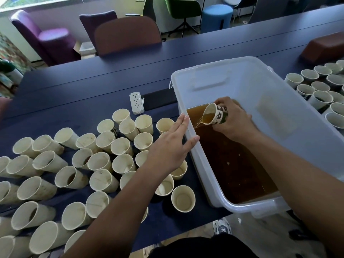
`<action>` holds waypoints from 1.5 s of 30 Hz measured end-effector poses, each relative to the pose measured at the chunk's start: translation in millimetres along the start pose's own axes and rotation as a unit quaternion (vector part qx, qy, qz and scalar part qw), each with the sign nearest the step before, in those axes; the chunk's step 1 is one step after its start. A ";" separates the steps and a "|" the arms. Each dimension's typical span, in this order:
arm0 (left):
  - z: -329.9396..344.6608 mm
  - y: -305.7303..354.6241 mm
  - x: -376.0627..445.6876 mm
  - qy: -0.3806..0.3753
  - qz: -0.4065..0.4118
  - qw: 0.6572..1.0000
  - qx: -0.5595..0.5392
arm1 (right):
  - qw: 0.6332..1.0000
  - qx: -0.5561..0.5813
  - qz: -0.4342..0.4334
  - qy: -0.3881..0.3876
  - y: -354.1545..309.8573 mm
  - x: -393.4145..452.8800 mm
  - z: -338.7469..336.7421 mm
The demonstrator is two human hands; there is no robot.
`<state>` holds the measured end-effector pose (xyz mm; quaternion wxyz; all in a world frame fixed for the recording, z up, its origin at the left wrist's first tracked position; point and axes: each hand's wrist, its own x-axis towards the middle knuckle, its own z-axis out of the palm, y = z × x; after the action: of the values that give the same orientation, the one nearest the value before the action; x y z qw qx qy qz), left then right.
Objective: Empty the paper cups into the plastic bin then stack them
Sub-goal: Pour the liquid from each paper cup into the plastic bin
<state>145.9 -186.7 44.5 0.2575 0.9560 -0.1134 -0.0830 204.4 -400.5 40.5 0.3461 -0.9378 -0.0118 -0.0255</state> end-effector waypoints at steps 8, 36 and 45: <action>1.4 -0.4 0.7 0.001 -0.003 1.000 0.003 | 0.994 -0.094 -0.053 0.001 3.5 0.9 2.6; 1.0 -2.1 0.8 0.002 -0.004 0.999 -0.033 | 0.984 -0.178 0.005 0.020 0.4 -0.7 0.2; -42.9 -1.3 -9.6 0.188 -0.047 0.931 -0.309 | 0.991 -0.013 -0.121 0.048 -55.9 -15.8 3.4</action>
<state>146.2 -162.7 81.4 0.5529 0.8313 0.0138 0.0553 186.6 -356.0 73.3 0.3287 -0.9316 -0.1080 -0.1120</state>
